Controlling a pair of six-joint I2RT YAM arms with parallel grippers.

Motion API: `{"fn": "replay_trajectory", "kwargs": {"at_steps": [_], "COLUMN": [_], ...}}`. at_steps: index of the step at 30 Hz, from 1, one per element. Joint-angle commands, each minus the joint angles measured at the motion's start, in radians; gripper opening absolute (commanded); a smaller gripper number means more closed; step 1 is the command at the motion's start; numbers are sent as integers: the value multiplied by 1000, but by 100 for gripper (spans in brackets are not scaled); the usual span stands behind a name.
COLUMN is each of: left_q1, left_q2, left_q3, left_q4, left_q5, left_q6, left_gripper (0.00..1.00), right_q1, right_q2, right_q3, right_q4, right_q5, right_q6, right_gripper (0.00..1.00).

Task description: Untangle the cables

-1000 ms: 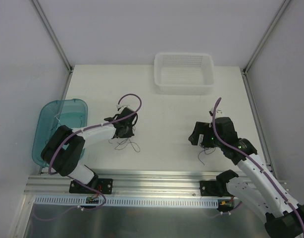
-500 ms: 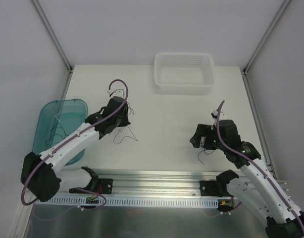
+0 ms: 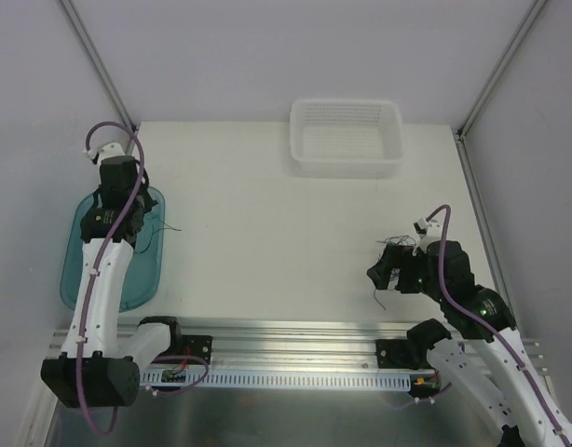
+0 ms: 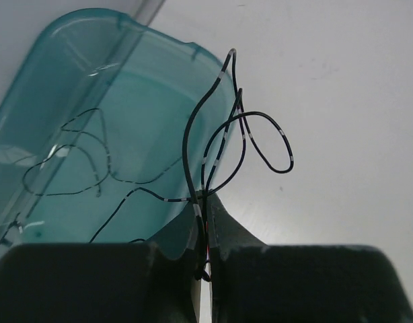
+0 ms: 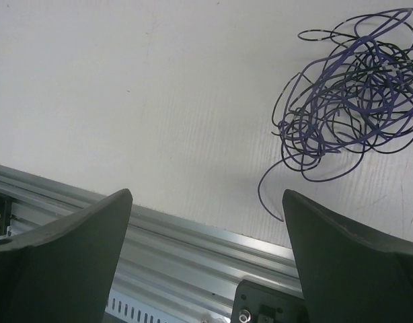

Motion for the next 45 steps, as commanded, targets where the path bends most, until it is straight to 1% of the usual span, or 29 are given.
{"fn": "replay_trajectory", "kwargs": {"at_steps": [1,3,4,6,8,9,11,12,13,15,16,18,20,21,23,24,27,28,30,31,33,35,36,37,38,41,43,44,45], "left_q1": [164,221,268,307,329,330,338,342,347,358,361,364,362,362,359,358,329,311,277,258,168,75,53,39,28,-29,-82,-102,-143], "left_q2": [0,32,42,78,106,138,179,190,198,201,200,186,169,161,122,105,19,-4,-61,-76,-121,-168,-182,-195,-217,-244,-251,-259,-262], "left_q3": [24,8,-4,-13,-9,-5,-1,-1,-2,-10,-19,-24,-24,-24,-28,-33,-54,-61,-58,-58,-71,-90,-119,-136,-152,-237,-313,-341,-390], "left_q4": [-39,-16,-11,13,16,19,19,16,18,18,19,19,21,22,24,25,28,32,32,35,39,45,50,64,73,128,172,220,246], "left_q5": [30,1,-45,-62,-116,-157,-232,-236,-240,-269,-268,-256,-222,-147,-84,-37,-27,22,86,152,197,276,319,388,497,699,747,760,757], "left_q6": [58,43,32,17,11,10,6,3,-9,-22,-31,-39,-36,-32,-28,-25,-16,-2,13,39,66,99,104,106,98,67,50,52,53], "left_gripper": [0,0,0,0,0,7,11,16,27,45,65,75,88,92,99,99,99,99,99,99,99,99,99,99,99,99,99,99,99], "right_q1": [3,3,3,3,5,3,3,3,5,5,3,5,3,5,5,3,3,5,2,2,2,0,0,0,-1,0,0,0,0], "right_q2": [-29,-37,-38,-38,-41,-43,-44,-49,-52,-57,-60,-60,-61,-61,-49,-45,-8,4,35,46,77,98,107,126,136,199,245,303,328], "right_q3": [64,75,85,98,108,112,124,124,127,130,130,136,138,139,141,142,147,147,142,138,118,89,78,67,53,12,-6,-8,-16], "right_q4": [-53,-68,-74,-92,-105,-118,-143,-149,-152,-168,-172,-186,-200,-204,-217,-220,-244,-250,-264,-261,-226,-156,-128,-96,-30,88,134,177,220], "right_q5": [-15,-31,-35,-41,-40,-37,-18,-12,-2,5,8,9,61,75,118,132,213,268,323,363,376,359,356,335,324,313,315,312,308], "right_q6": [-16,-16,-16,-14,-19,-19,-23,-25,-26,-25,-23,-22,-23,-22,-13,-10,30,42,78,87,104,110,115,115,115,115,112,102,99], "right_gripper": [100,100,100,100,100,100,100,99,100,99,100,99,100,100,100,100,100,100,98,97,96,95,94,93,93,90,88,86,80]}}
